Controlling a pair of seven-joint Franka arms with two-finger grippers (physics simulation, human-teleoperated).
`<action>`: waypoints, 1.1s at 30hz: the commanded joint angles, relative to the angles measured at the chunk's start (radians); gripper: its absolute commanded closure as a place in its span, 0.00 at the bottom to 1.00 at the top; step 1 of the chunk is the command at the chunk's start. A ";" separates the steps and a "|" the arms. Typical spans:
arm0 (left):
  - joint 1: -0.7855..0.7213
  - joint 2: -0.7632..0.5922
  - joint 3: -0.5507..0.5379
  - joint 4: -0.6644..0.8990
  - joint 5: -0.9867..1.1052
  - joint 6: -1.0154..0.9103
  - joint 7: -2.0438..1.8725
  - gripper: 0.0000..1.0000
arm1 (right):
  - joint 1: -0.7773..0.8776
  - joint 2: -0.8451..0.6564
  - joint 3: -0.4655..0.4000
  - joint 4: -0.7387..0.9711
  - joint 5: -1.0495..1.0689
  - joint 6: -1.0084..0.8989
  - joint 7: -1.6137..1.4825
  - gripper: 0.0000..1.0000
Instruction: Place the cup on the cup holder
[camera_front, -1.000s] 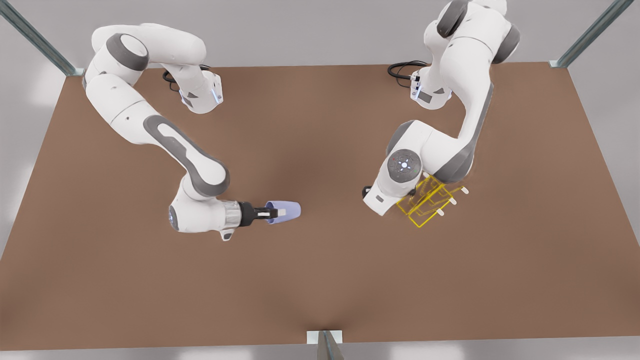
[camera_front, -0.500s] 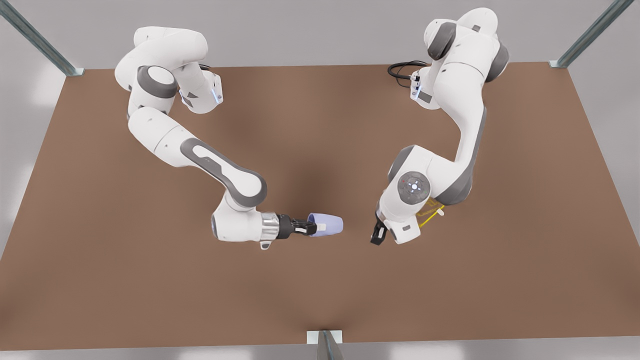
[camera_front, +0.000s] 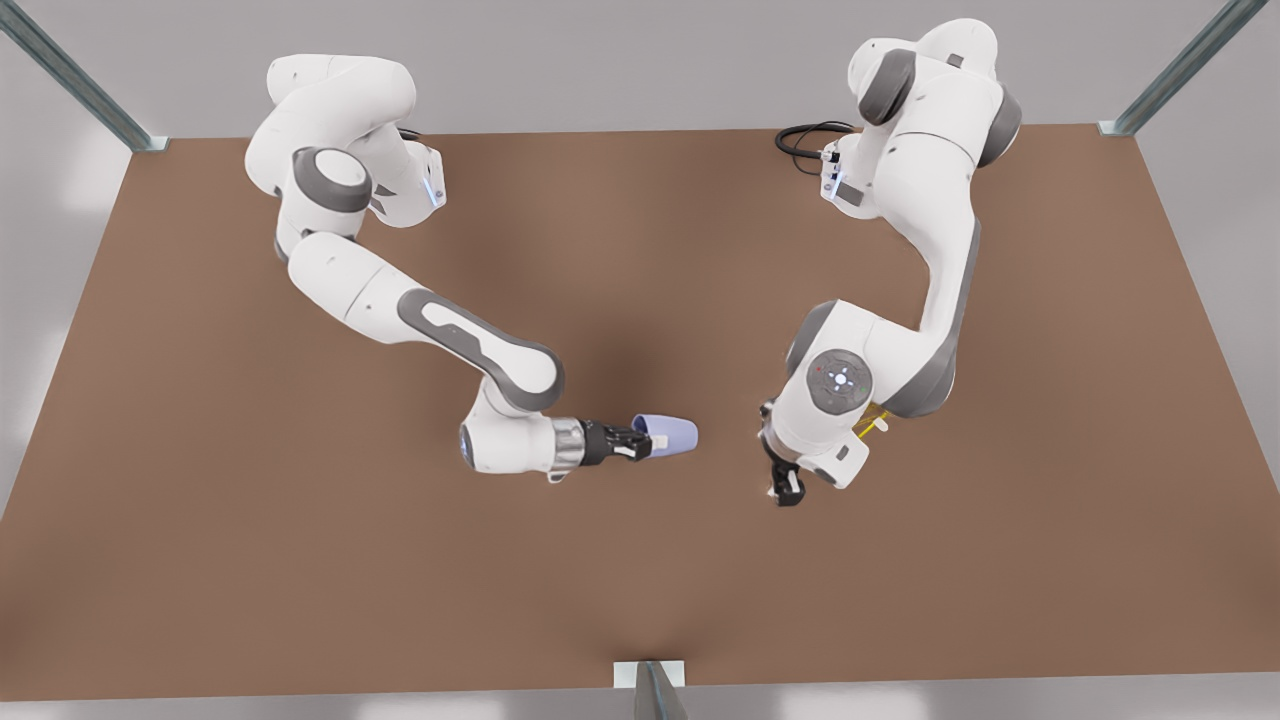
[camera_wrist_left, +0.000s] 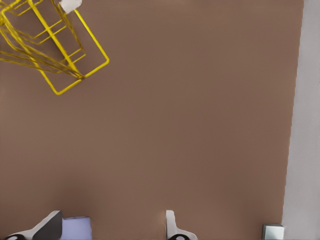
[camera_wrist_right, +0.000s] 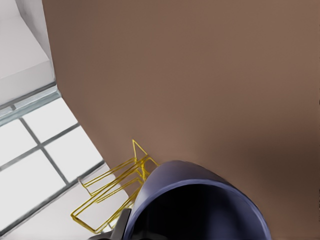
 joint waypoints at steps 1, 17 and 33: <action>0.022 -0.007 0.000 0.005 0.000 -0.033 -0.137 0.00 | 0.002 0.012 0.000 0.000 -0.032 0.012 0.060 0.79; 0.001 -0.022 -0.019 0.006 -0.002 -0.044 -0.115 0.00 | -0.057 0.061 0.000 -0.029 -0.189 0.020 0.055 0.00; -0.340 0.223 0.113 0.183 0.012 0.103 -0.264 0.00 | -0.450 -1.001 -0.429 -0.408 -0.420 -0.684 -0.673 0.00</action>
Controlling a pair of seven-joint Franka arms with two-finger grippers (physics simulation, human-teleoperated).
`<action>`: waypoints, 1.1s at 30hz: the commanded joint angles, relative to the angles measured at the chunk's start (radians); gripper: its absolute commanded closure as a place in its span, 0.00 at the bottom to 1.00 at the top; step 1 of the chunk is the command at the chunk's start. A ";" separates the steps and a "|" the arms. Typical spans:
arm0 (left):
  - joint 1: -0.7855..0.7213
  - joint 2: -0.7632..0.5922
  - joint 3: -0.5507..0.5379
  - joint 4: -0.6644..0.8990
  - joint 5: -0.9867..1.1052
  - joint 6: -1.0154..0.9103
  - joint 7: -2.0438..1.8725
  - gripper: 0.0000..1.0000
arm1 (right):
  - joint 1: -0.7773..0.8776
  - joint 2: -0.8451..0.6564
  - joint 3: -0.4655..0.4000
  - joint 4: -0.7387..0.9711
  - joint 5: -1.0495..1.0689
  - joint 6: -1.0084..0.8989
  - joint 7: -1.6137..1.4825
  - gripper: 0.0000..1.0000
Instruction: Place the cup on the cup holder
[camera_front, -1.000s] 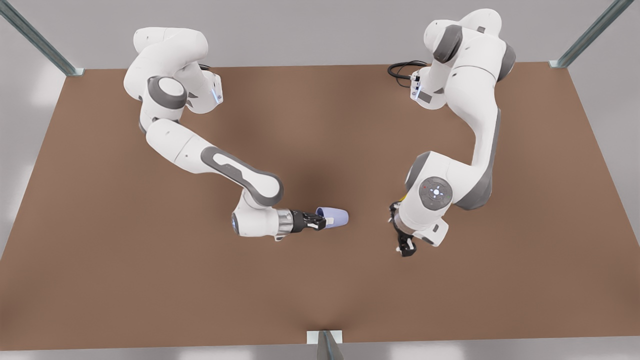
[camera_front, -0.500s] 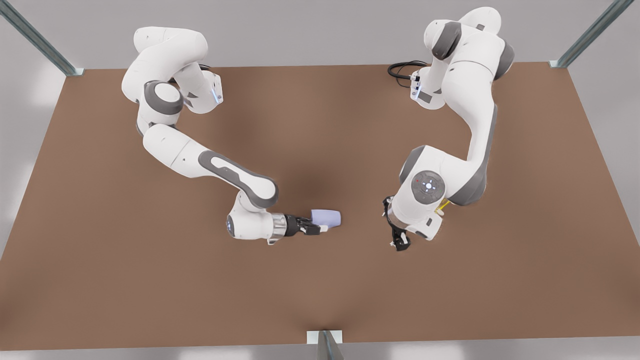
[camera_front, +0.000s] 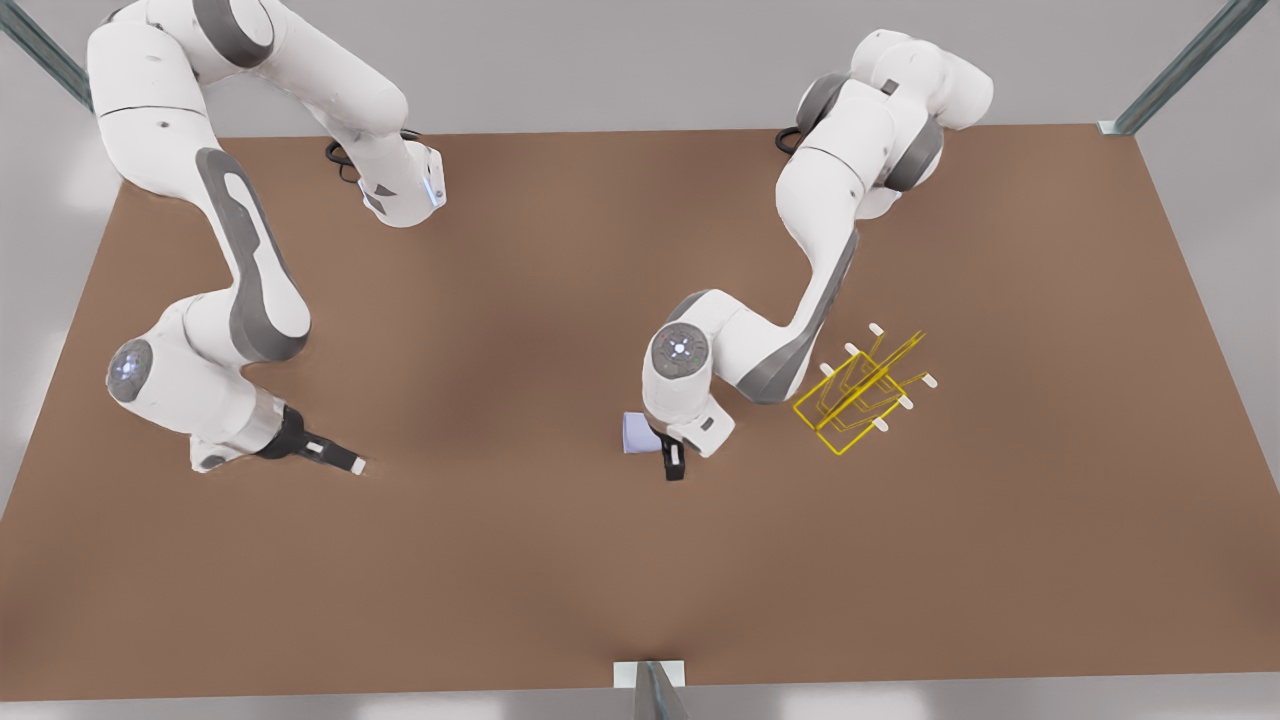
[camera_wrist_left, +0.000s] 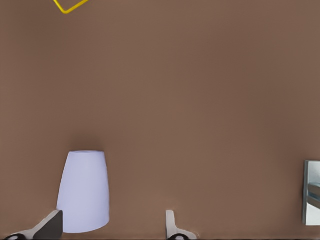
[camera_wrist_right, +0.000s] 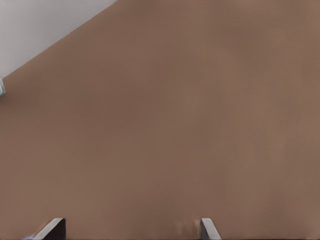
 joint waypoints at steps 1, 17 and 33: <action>-0.026 0.027 0.003 0.010 0.000 0.048 -0.090 0.00 | 0.043 -0.123 -0.096 0.047 -0.085 -0.336 -0.573 0.00; -0.050 0.076 0.012 -0.036 0.034 -0.023 0.123 0.00 | 0.386 -0.248 -0.372 0.202 -0.107 -0.769 -0.473 0.00; -0.078 0.121 0.007 -0.034 0.031 -0.098 0.214 0.00 | 0.368 -0.166 -0.379 0.230 -0.107 -0.728 -0.459 0.00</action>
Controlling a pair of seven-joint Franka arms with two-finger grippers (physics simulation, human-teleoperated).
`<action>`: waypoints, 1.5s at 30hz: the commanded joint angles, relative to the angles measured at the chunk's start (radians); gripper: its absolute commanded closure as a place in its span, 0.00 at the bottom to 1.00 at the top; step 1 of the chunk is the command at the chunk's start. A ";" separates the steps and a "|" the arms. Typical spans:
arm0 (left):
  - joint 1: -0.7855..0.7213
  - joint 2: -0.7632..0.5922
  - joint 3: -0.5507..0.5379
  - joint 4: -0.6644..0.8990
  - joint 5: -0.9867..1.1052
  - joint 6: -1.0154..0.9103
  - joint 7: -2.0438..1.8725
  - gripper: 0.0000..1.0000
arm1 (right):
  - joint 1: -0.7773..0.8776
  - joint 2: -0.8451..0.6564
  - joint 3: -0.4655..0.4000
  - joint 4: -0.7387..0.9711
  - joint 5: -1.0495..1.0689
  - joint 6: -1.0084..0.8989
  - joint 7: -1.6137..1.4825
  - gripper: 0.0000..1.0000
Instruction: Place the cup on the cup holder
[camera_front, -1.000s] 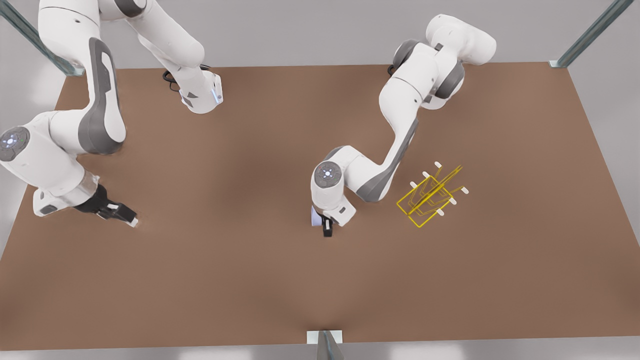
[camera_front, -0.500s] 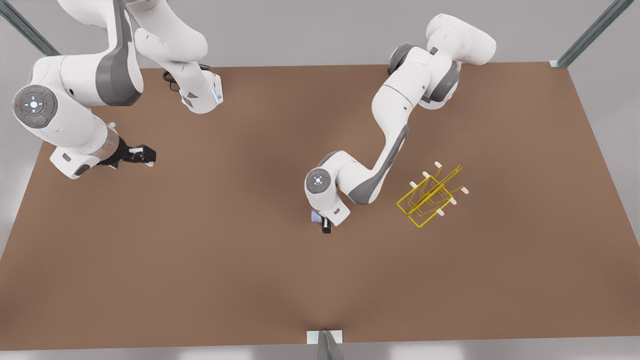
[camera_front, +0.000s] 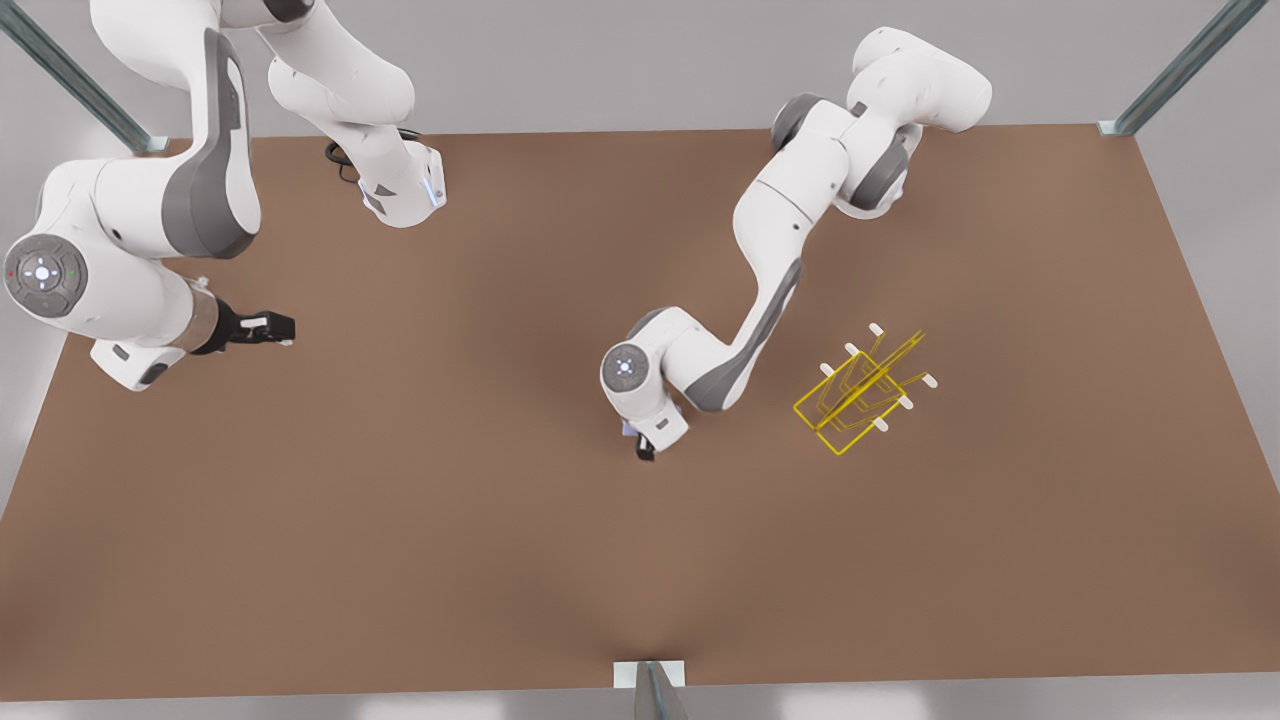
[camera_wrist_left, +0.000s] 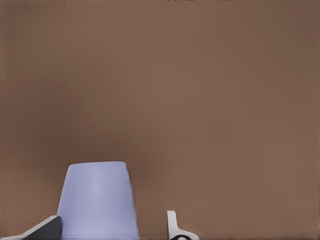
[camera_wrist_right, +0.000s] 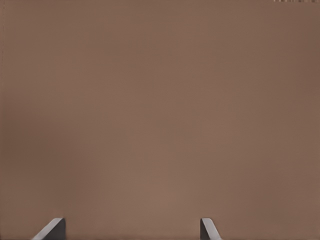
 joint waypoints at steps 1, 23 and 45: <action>0.001 -0.016 -0.001 0.013 -0.002 -0.095 0.104 0.00 | -0.004 0.000 0.000 0.002 0.001 -0.002 -0.055 0.00; 0.044 -0.004 0.002 0.021 -0.011 -0.037 0.098 0.00 | -0.001 -0.012 0.007 -0.004 -0.011 0.268 0.017 0.00; 0.062 0.012 0.004 -0.028 -0.111 0.084 -0.118 0.00 | 0.003 -0.006 0.007 -0.006 -0.005 0.266 0.020 0.00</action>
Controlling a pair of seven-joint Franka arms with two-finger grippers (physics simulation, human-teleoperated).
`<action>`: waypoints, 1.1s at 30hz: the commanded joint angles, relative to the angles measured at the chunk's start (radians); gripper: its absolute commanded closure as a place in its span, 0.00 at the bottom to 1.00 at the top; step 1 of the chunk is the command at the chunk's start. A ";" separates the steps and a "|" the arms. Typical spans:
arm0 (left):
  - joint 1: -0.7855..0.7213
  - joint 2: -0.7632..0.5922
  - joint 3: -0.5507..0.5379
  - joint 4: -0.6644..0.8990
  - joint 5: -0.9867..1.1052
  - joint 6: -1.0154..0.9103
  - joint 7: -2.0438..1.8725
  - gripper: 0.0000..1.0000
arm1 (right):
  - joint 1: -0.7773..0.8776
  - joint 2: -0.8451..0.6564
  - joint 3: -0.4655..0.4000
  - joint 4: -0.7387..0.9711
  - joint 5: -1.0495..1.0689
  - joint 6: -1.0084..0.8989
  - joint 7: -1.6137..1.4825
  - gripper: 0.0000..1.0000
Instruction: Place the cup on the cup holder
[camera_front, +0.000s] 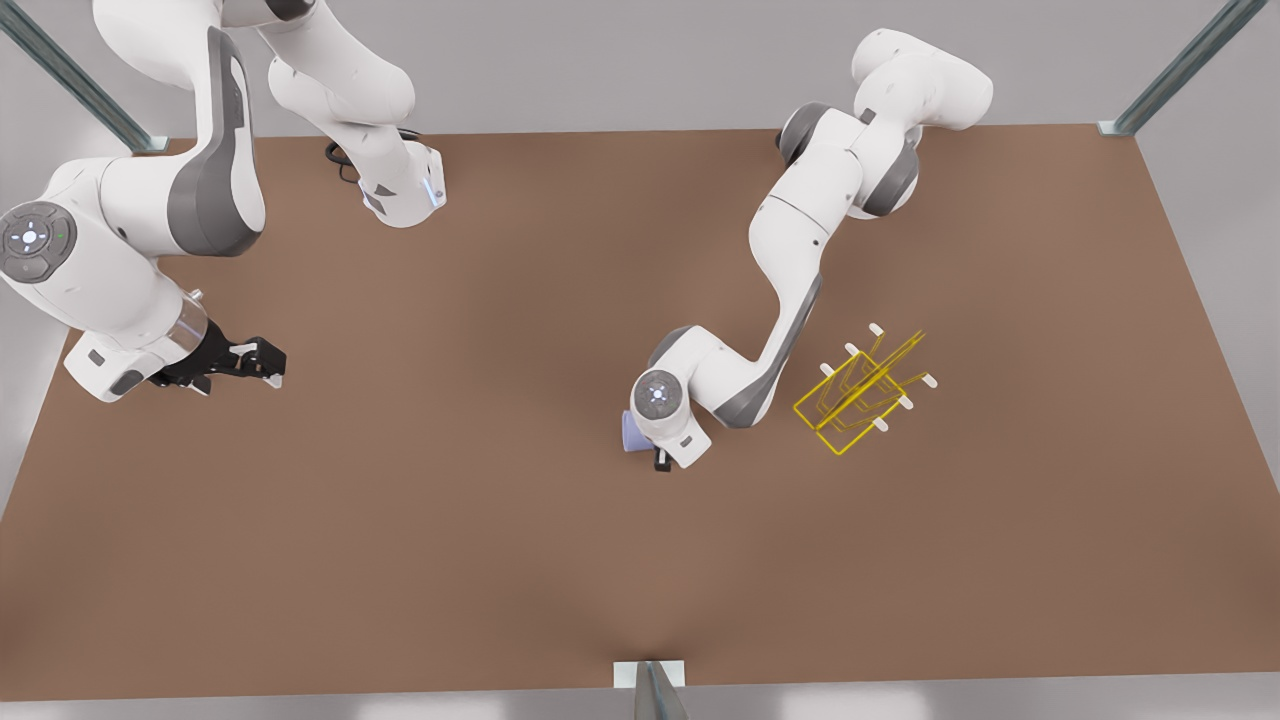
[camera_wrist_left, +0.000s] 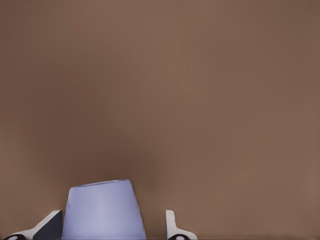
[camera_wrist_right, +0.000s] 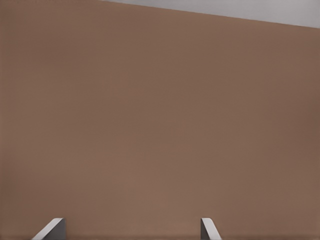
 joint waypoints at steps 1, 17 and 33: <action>-0.002 0.000 0.001 -0.006 -0.009 0.032 -0.130 0.00 | 0.000 0.001 0.001 0.000 0.001 0.000 0.007 0.00; -0.016 -0.002 -0.004 -0.013 -0.041 0.061 -0.170 0.00 | -0.002 0.006 -0.001 -0.001 0.001 -0.001 0.005 0.00; -0.048 0.007 -0.005 -0.041 -0.034 0.061 -0.156 0.23 | 0.001 0.006 0.001 -0.007 -0.002 0.002 0.007 0.00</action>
